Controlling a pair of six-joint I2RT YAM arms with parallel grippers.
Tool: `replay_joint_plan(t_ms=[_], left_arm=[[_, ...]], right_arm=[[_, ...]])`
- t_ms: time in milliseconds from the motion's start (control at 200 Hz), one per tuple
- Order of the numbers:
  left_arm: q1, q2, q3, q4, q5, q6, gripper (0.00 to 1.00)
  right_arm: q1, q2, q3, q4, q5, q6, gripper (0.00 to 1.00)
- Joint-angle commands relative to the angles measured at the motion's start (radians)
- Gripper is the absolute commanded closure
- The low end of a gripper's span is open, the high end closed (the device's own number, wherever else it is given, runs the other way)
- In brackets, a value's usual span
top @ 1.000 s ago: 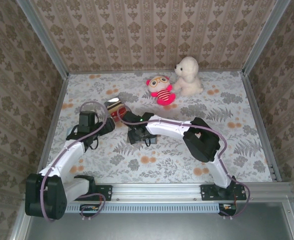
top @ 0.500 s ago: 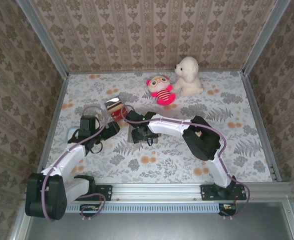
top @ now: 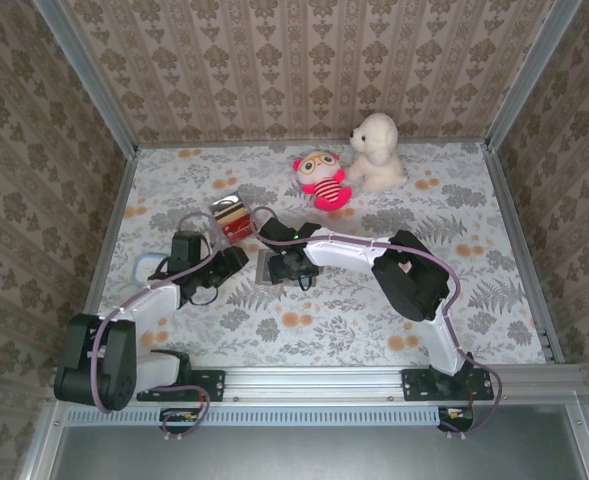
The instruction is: Take the credit cards out of the card holder
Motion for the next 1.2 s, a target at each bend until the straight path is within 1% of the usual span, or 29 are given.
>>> replay_joint_plan(t_ms=[0, 210, 280, 415, 550, 680, 715, 810, 1065, 1195], left_arm=[[-0.025, 0.037, 0.002, 0.092, 0.049, -0.037, 0.43], [-0.061, 0.128, 0.023, 0.169, 0.08, -0.07, 0.52], [-0.076, 0.157, 0.038, 0.177, 0.085, -0.07, 0.57], [-0.101, 0.201, 0.061, 0.189, 0.086, -0.072, 0.63], [-0.118, 0.228, 0.081, 0.177, 0.081, -0.064, 0.67], [-0.119, 0.254, 0.099, 0.137, 0.066, -0.057, 0.68], [-0.119, 0.261, 0.103, 0.128, 0.063, -0.057, 0.69], [-0.122, 0.284, 0.115, 0.125, 0.085, -0.042, 0.69], [-0.125, 0.341, 0.149, 0.117, 0.126, -0.016, 0.61], [-0.127, 0.362, 0.156, 0.129, 0.151, -0.018, 0.58]], right_arm=[[-0.019, 0.048, -0.061, -0.029, -0.047, 0.021, 0.3], [-0.026, 0.025, -0.1, 0.017, -0.067, 0.038, 0.36], [-0.027, 0.013, -0.11, 0.034, -0.073, 0.045, 0.37], [-0.032, -0.004, -0.124, 0.065, -0.085, 0.056, 0.41], [-0.034, -0.019, -0.134, 0.082, -0.086, 0.068, 0.44], [-0.036, -0.033, -0.144, 0.083, -0.097, 0.077, 0.46], [-0.038, -0.04, -0.148, 0.117, -0.104, 0.077, 0.46], [-0.041, -0.067, -0.168, 0.156, -0.13, 0.075, 0.46], [-0.074, -0.153, -0.231, 0.291, -0.224, 0.075, 0.47], [-0.086, -0.19, -0.251, 0.336, -0.266, 0.078, 0.47]])
